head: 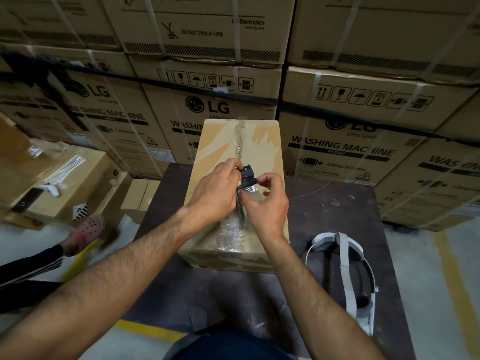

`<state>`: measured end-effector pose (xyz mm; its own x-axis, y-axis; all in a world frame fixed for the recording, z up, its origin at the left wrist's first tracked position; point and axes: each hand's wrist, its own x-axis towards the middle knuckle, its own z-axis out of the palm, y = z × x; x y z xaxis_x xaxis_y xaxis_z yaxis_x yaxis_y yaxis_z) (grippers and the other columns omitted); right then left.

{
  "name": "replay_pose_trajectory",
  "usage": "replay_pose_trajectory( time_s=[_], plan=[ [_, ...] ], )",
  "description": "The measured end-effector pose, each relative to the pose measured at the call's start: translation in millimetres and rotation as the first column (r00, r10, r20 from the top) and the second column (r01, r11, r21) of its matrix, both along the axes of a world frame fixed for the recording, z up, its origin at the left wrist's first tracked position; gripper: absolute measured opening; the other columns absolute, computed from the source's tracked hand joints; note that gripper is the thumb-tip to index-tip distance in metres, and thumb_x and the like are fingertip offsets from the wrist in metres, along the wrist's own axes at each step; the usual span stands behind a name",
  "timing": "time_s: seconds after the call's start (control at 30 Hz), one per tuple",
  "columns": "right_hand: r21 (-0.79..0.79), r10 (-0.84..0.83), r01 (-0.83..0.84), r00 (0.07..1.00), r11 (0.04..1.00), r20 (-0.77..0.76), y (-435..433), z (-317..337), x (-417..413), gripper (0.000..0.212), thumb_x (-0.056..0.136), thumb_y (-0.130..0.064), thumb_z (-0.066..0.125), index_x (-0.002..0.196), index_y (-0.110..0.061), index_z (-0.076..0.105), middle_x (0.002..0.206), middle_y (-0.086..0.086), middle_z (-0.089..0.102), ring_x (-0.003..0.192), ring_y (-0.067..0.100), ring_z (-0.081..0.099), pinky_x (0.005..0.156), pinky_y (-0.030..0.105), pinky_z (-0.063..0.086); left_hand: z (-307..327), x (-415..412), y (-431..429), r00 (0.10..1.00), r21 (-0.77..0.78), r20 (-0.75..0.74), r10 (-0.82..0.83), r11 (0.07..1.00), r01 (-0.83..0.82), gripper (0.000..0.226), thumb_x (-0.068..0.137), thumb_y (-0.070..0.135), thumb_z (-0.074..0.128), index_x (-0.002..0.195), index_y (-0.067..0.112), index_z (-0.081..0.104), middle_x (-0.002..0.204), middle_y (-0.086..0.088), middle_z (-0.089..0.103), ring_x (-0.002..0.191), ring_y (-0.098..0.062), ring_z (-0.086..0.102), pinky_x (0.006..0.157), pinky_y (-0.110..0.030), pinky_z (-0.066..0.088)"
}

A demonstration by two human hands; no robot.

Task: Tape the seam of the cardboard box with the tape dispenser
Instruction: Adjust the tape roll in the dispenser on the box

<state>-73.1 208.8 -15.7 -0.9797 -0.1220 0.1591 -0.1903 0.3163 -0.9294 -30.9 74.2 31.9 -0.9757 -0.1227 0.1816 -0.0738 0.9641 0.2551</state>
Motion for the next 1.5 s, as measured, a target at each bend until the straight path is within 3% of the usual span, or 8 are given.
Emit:
replay_pose_trajectory(
  time_s=[0.13,0.43,0.7,0.83,1.0,1.23,1.37,1.5],
  plan=[
    [-0.117,0.083,-0.068,0.988,0.991,0.128,9,5,-8,0.054,0.070,-0.019,0.097,0.110,-0.027,0.062,0.105,-0.015,0.071,0.095,-0.001,0.070,0.081,0.018,0.055,2,-1,2,1.000,-0.010,0.015,-0.006,1.000,0.006,0.014,0.095,0.011,0.060,0.108,0.007,0.057,0.142,0.000,0.047,0.115,-0.024,0.055,0.083,-0.042,0.053],
    [-0.320,0.038,0.048,0.965,0.946,0.258,8,-4,-16,0.054,0.071,-0.008,0.097,0.107,-0.022,0.060,0.105,0.009,0.073,0.086,0.020,0.078,0.084,0.034,0.063,3,-6,5,1.000,-0.032,0.012,-0.023,0.999,0.023,0.016,0.096,0.007,0.056,0.112,0.005,0.059,0.137,-0.002,0.048,0.116,-0.021,0.054,0.078,-0.034,0.048],
    [-0.281,0.149,-0.030,0.899,0.959,0.412,9,3,-39,0.055,0.070,-0.023,0.100,0.107,-0.021,0.060,0.095,0.004,0.081,0.089,0.013,0.080,0.087,0.031,0.060,2,-7,3,0.999,-0.036,0.016,-0.033,0.999,0.034,0.022,0.097,0.006,0.055,0.119,0.002,0.058,0.130,-0.003,0.048,0.108,-0.022,0.054,0.081,-0.042,0.055],
    [-0.190,0.115,-0.032,0.889,0.981,0.444,8,4,-46,0.054,0.067,-0.033,0.101,0.102,-0.024,0.060,0.082,-0.003,0.078,0.086,0.013,0.077,0.084,0.033,0.059,-1,-9,1,0.999,-0.027,0.019,-0.029,0.999,0.029,0.020,0.094,0.004,0.056,0.114,0.002,0.058,0.128,-0.003,0.048,0.105,-0.023,0.054,0.080,-0.045,0.056],
    [-0.325,0.197,0.000,0.794,0.946,0.575,2,2,-47,0.048,0.073,-0.017,0.097,0.100,-0.021,0.058,0.088,0.005,0.074,0.085,0.021,0.071,0.091,0.045,0.060,-2,-10,-1,0.999,-0.015,0.007,-0.034,0.999,0.034,0.016,0.093,0.002,0.057,0.109,0.001,0.058,0.126,-0.006,0.049,0.103,-0.026,0.057,0.077,-0.047,0.055],
    [-0.539,0.332,0.122,0.670,0.833,0.664,-1,-6,-46,0.061,0.063,0.001,0.095,0.097,-0.020,0.048,0.088,0.015,0.070,0.090,0.033,0.067,0.101,0.066,0.053,-2,-9,-1,0.999,0.009,-0.004,-0.048,0.999,0.048,0.013,0.092,0.001,0.057,0.106,0.001,0.058,0.125,-0.006,0.050,0.103,-0.026,0.057,0.079,-0.046,0.055],
    [-0.587,0.367,0.144,0.657,0.797,0.659,0,-6,-43,0.061,0.064,0.005,0.093,0.091,-0.021,0.045,0.087,0.015,0.068,0.092,0.033,0.067,0.101,0.064,0.053,-4,-9,0,0.999,0.019,-0.012,-0.032,0.999,0.032,0.015,0.093,0.001,0.057,0.108,0.000,0.058,0.126,-0.005,0.049,0.103,-0.024,0.057,0.079,-0.041,0.055],
    [-0.604,0.370,0.159,0.661,0.781,0.653,2,-2,-38,0.057,0.072,0.010,0.089,0.087,-0.022,0.044,0.086,0.016,0.069,0.079,0.029,0.070,0.084,0.049,0.058,-6,-10,3,0.999,0.023,-0.027,-0.019,1.000,0.020,0.016,0.095,0.001,0.055,0.110,0.000,0.059,0.126,-0.005,0.049,0.097,-0.023,0.057,0.073,-0.037,0.052]
  ],
)
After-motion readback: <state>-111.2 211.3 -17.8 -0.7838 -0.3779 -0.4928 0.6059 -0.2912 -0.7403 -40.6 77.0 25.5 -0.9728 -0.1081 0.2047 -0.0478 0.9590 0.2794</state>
